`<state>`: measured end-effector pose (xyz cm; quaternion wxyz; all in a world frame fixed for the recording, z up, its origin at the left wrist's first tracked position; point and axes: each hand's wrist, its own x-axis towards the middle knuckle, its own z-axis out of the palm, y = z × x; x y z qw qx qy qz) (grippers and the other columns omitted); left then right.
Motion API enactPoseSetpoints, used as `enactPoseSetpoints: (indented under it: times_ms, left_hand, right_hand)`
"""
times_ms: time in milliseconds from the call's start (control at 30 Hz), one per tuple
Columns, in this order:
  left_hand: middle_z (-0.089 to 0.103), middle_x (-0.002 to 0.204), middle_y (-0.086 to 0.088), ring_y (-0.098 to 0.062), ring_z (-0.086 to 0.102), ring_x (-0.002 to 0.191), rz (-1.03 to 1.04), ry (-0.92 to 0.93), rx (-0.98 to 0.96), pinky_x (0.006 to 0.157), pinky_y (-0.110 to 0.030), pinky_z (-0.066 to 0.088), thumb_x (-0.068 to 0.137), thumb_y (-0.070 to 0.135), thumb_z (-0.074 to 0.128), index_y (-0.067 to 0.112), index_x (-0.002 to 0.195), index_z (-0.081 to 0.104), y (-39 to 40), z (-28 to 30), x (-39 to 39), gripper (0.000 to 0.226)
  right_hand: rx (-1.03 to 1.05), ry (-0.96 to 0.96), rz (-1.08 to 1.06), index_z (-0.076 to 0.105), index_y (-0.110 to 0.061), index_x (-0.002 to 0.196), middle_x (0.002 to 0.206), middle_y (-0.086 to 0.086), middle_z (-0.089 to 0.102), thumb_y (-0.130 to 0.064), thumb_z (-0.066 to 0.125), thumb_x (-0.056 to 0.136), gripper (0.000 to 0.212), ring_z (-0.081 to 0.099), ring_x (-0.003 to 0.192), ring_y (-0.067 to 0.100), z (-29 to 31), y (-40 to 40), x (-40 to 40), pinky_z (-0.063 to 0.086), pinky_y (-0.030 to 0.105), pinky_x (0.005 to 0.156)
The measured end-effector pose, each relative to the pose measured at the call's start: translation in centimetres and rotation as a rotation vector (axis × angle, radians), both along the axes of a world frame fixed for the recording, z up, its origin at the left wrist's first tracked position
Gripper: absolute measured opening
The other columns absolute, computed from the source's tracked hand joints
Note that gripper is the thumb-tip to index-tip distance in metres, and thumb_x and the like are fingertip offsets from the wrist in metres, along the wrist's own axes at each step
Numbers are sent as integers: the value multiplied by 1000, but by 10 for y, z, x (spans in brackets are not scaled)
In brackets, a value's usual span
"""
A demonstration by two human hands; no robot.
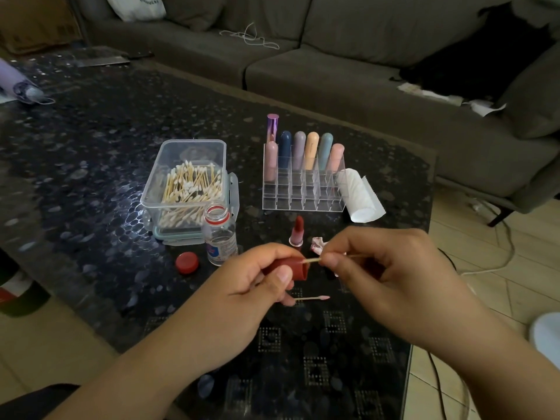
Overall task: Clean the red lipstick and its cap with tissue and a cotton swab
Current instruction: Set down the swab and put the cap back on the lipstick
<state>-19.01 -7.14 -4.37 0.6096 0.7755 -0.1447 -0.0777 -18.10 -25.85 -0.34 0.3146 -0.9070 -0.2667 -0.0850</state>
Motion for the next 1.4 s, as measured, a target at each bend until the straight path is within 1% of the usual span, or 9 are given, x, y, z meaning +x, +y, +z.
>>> enactPoseSetpoints:
  times_ms: [267,400,633,733,833,933,1100,1267,1400]
  left_hand:
    - [64,73,21,-5,65,76,18,-17,-21,80,-21,51,80,35,43,41,98,61,-1,-2,1,26]
    - [64,70,21,-4,65,75,16,-2,-24,81,-28,52,81,34,44,35,99,63,-1,-2,2,27]
    - [64,70,20,-4,64,75,31,18,18,88,-38,51,82,35,44,40,97,62,0,-3,4,24]
    - [67,79,20,-4,65,76,65,6,35,81,-26,51,90,29,48,41,94,64,0,-3,5,20]
    - [66,76,24,-3,64,72,128,12,48,72,-12,48,90,19,46,39,91,64,3,-2,7,26]
    - [67,73,23,-2,64,70,172,27,19,71,-15,48,89,20,47,41,89,63,5,0,8,26]
    - [67,82,9,0,61,73,218,12,-6,63,-6,45,87,20,52,40,88,63,6,2,8,23]
    - [67,79,21,1,61,74,223,8,136,69,-17,47,85,24,56,40,87,63,9,-5,12,17]
    - [64,85,18,2,59,82,248,-43,288,73,-15,42,85,21,57,34,92,61,7,-13,16,16]
  right_hand:
    - [-53,-14,-30,64,-26,74,46,-7,50,-30,59,81,9,47,47,6,2,0,-1,31,9,42]
    - [-119,0,85,65,-27,75,45,-23,35,-26,60,82,8,41,44,-3,3,0,-4,28,4,45]
    - [-75,-5,-1,66,-27,77,49,-8,52,-28,60,82,8,49,51,4,-1,-1,-2,32,5,45]
    - [43,167,16,67,-28,79,57,-5,58,-29,60,87,10,51,52,10,-5,-2,0,35,10,47]
    - [167,273,-58,65,-29,76,58,-13,59,-31,58,82,9,49,51,4,-9,-6,4,36,12,50]
    - [216,334,-114,64,-30,75,52,-16,57,-29,59,85,11,47,47,1,-13,-9,7,35,9,47]
    - [229,361,-131,64,-29,74,55,-31,59,-20,63,84,14,54,51,-8,-13,-10,7,37,4,48]
    - [171,309,-214,69,-32,75,80,-9,63,-24,68,79,8,56,77,-1,-26,-11,12,39,4,65]
    - [105,345,-255,72,-30,77,80,-8,62,-23,68,80,9,54,77,-1,-38,-7,16,37,1,63]
